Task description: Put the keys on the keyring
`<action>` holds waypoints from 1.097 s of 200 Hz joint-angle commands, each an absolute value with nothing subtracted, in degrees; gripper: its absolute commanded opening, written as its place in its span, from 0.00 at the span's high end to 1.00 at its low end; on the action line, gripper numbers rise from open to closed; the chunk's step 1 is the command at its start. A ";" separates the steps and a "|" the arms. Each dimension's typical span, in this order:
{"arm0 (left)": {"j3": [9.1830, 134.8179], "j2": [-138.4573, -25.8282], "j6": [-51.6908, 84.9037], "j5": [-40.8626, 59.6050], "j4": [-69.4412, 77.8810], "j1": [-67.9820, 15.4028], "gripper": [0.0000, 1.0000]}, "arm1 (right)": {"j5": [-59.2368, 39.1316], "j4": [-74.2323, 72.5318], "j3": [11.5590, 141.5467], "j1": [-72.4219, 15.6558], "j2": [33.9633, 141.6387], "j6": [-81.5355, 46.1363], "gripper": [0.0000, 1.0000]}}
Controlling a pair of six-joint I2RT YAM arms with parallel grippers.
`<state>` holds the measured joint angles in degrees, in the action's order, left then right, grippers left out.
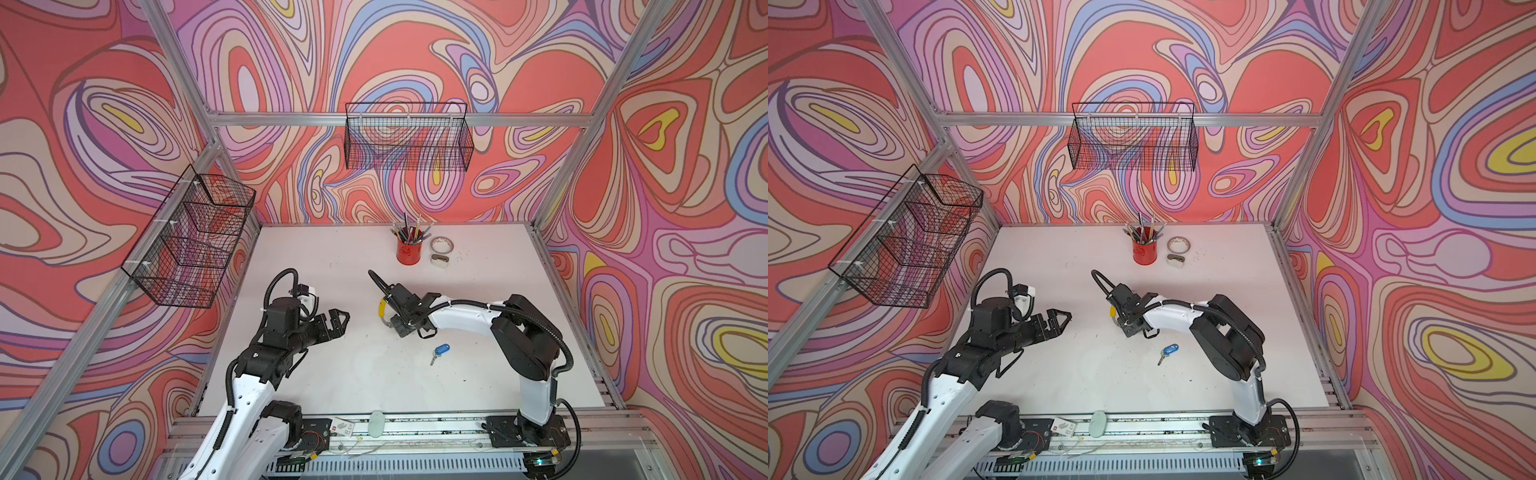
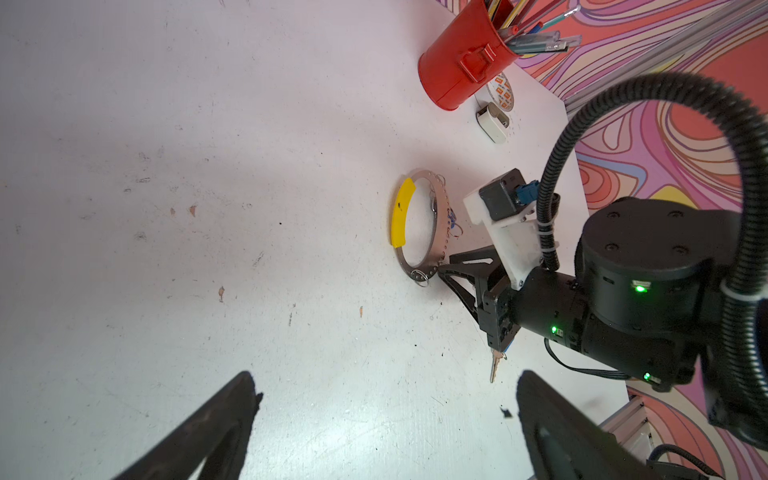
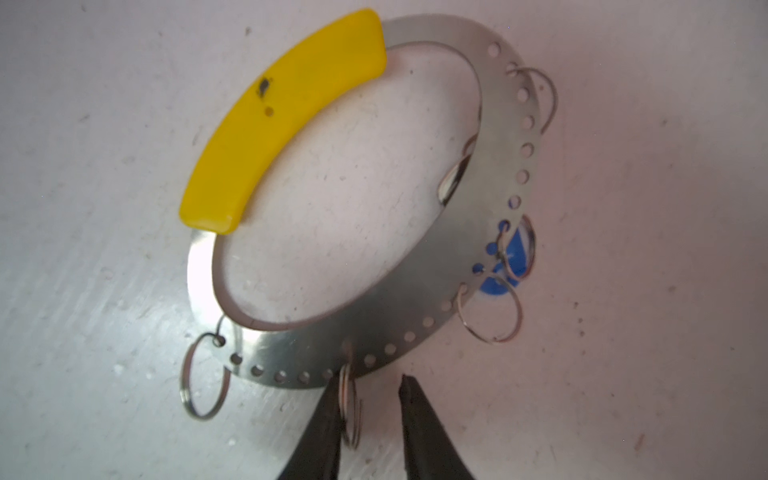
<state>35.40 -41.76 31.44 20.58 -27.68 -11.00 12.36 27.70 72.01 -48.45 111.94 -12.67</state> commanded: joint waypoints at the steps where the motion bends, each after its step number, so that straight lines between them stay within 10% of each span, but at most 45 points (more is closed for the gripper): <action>1: 36.59 -41.48 30.27 20.87 -28.17 -10.55 0.00 | 14.16 28.43 73.20 -48.52 110.48 -11.95 0.73; 114: 36.56 -41.79 30.13 21.26 -28.00 -10.46 0.00 | 12.65 29.13 75.30 -48.55 112.49 -10.72 0.84; 219: 36.65 -41.62 29.80 21.40 -28.34 -10.37 0.00 | 1.99 24.92 71.02 -43.23 109.08 -13.48 0.69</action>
